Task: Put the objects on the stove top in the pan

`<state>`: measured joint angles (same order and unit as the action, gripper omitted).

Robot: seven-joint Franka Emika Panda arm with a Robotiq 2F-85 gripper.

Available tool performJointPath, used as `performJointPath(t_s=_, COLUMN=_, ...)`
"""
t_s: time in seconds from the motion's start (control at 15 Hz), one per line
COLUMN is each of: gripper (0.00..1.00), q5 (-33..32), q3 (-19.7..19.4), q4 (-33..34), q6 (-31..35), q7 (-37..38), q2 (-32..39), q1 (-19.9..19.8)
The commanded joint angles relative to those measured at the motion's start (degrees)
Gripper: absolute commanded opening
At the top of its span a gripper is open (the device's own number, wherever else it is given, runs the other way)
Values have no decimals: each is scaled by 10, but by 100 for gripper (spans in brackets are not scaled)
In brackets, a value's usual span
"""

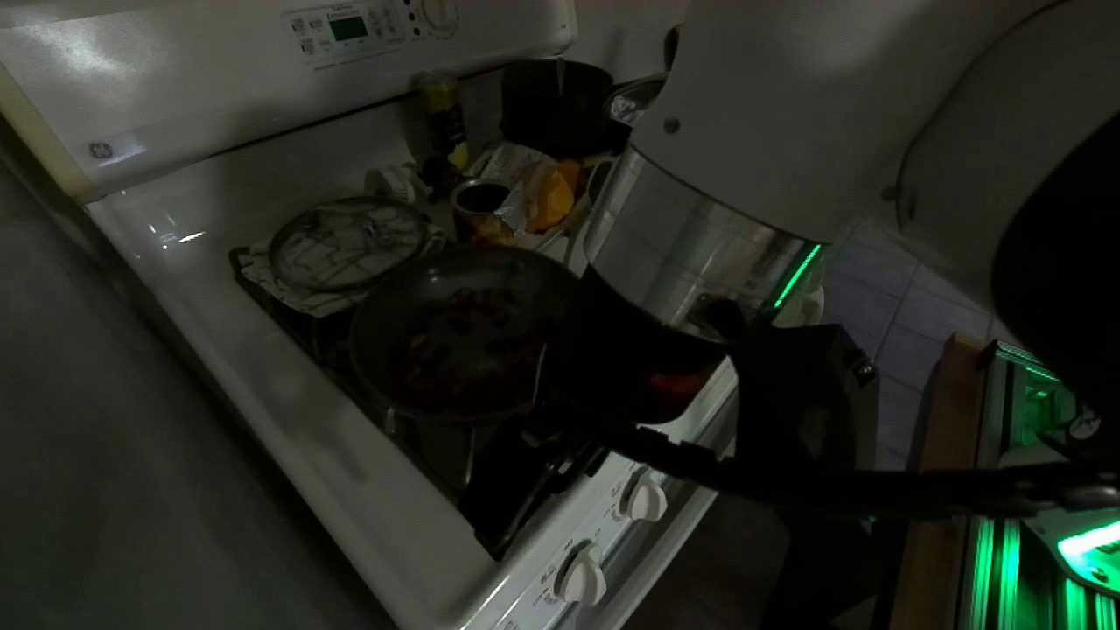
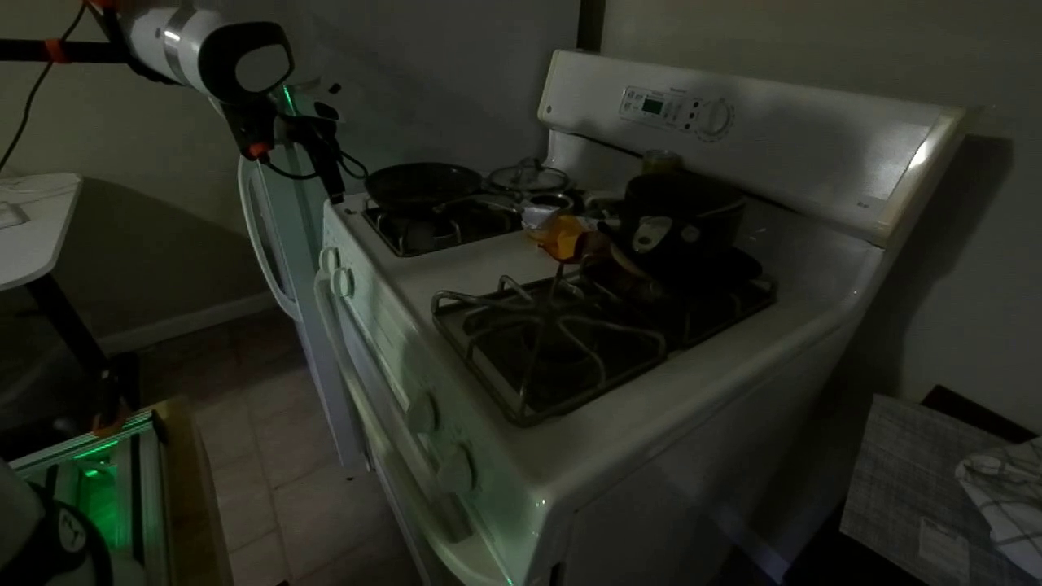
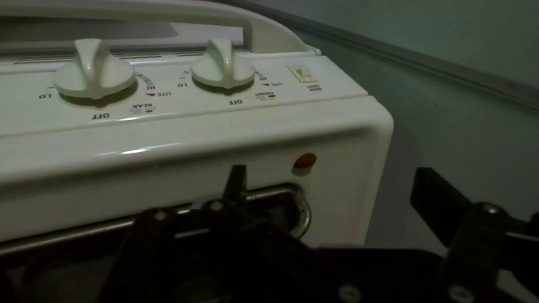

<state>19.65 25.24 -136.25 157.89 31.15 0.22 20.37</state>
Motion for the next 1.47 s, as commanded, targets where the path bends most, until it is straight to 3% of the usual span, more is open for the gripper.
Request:
performJointPath(t_s=0.0, gripper=100, q5=-15, q3=-8, q4=14, q6=43, q7=7, q2=41, q1=13)
performJointPath(t_s=0.27, gripper=100, q5=-54, q3=-20, q4=21, q6=86, q7=17, q2=71, q1=25)
performJointPath(t_s=0.6, gripper=95, q5=-165, q3=-50, q4=28, q6=90, q7=68, q2=95, q1=45)
performJointPath(t_s=1.13, gripper=80, q5=-332, q3=-136, q4=62, q6=73, q7=199, q2=121, q1=133)
performJointPath(t_s=1.4, gripper=78, q5=-399, q3=-188, q4=88, q6=44, q7=240, q2=131, q1=187)
